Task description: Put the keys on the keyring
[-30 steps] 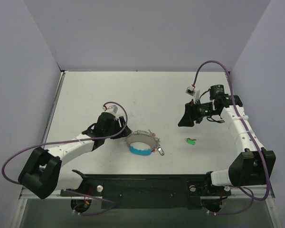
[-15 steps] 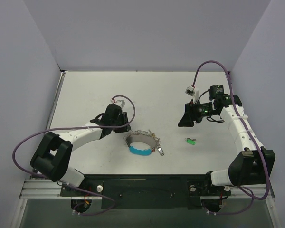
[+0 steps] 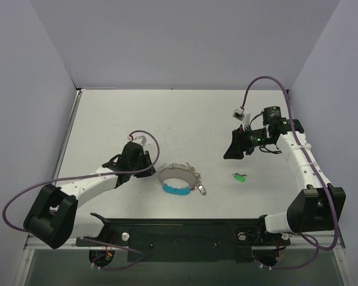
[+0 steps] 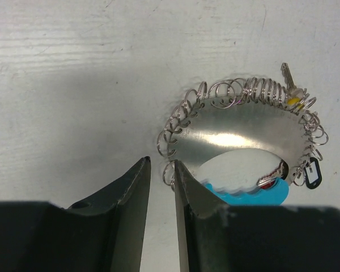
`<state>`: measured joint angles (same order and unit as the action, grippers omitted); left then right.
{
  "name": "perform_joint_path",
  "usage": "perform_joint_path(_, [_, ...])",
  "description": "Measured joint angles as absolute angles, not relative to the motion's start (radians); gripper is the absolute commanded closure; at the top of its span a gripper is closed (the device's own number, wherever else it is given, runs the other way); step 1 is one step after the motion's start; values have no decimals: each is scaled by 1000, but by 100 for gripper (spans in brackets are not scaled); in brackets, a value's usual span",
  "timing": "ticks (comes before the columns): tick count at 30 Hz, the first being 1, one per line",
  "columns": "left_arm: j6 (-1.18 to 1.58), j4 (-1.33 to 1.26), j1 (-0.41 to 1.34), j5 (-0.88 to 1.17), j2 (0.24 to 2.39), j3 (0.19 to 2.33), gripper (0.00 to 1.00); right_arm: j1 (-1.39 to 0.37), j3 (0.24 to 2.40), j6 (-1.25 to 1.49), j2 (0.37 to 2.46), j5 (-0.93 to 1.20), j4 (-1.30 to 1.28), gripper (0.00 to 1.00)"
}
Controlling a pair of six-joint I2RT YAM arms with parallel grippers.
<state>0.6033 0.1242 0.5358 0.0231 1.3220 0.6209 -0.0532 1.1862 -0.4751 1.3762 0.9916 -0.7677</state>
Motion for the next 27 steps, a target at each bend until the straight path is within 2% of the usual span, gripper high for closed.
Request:
perform_joint_path(8, [671, 75, 471, 75, 1255, 519, 68, -53, 1186, -477, 1379, 992, -768, 48])
perform_joint_path(27, [733, -117, 408, 257, 1307, 438, 67, -53, 1186, -481, 1384, 992, -771, 48])
